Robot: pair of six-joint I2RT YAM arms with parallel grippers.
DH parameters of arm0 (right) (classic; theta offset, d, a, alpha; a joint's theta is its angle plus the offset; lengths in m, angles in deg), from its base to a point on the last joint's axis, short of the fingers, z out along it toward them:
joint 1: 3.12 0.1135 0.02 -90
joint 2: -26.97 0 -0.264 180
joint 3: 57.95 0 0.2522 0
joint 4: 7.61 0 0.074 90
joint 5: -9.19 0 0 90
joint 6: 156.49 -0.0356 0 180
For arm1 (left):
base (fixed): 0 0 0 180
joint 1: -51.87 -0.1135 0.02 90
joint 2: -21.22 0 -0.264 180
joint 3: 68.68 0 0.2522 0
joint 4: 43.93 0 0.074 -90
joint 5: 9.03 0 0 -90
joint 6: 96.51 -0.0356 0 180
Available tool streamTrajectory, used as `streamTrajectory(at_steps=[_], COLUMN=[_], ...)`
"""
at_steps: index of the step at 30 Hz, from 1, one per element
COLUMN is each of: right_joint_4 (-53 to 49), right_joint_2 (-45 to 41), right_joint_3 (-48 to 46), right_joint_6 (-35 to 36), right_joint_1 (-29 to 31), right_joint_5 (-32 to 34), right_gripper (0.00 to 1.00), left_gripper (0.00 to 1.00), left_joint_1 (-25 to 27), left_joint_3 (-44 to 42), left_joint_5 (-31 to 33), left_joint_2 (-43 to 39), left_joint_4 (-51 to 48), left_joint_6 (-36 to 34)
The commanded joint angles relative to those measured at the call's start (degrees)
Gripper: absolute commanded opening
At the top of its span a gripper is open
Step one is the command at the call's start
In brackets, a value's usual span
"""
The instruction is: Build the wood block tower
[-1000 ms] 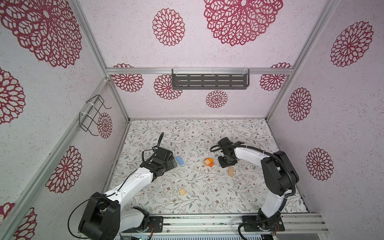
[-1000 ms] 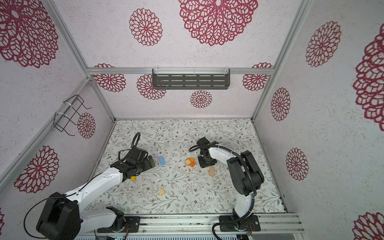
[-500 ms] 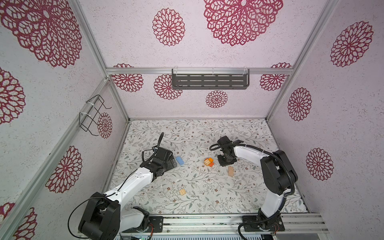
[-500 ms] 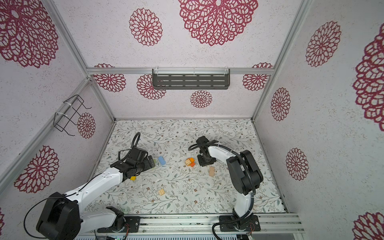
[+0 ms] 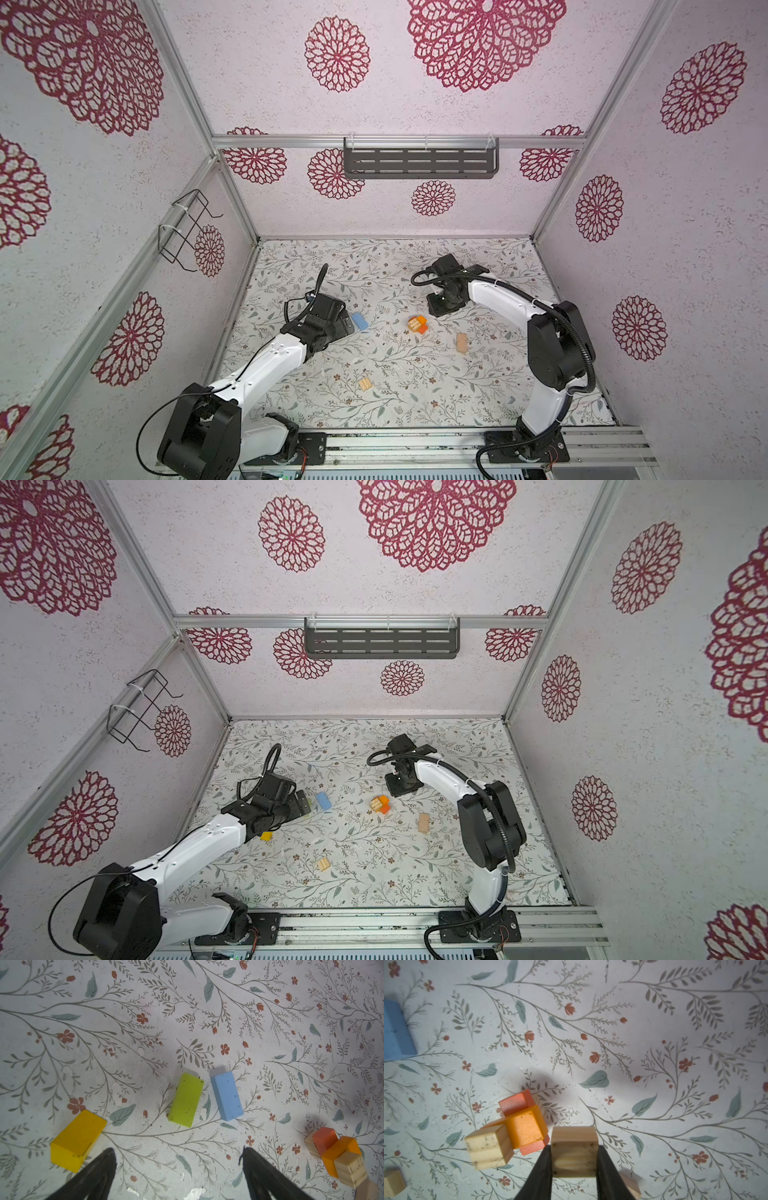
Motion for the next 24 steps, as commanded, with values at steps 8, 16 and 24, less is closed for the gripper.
streamTrajectory(at_steps=[8, 16, 24], right_joint_4=[-3.11, -4.24, -4.07], right_joint_2=[1.63, 3.1, 3.45], right_joint_3=[4.31, 4.94, 4.77], right_joint_6=[3.9, 5.35, 5.4], right_joint_1=[2.61, 3.79, 3.88], right_joint_5=[-3.3, -3.46, -3.31], right_gripper=[0.34, 0.34, 0.34], left_gripper=[0.97, 0.97, 0.97], left_joint_1=[0.36, 0.28, 0.36], left_joint_3=[2.19, 1.75, 1.58], left_joint_5=[1.25, 1.27, 1.09], left_joint_2=[1.34, 1.34, 1.8], left_joint_4=[-0.09, 0.04, 0.44], left_joint_6=[-0.46, -0.31, -0.13])
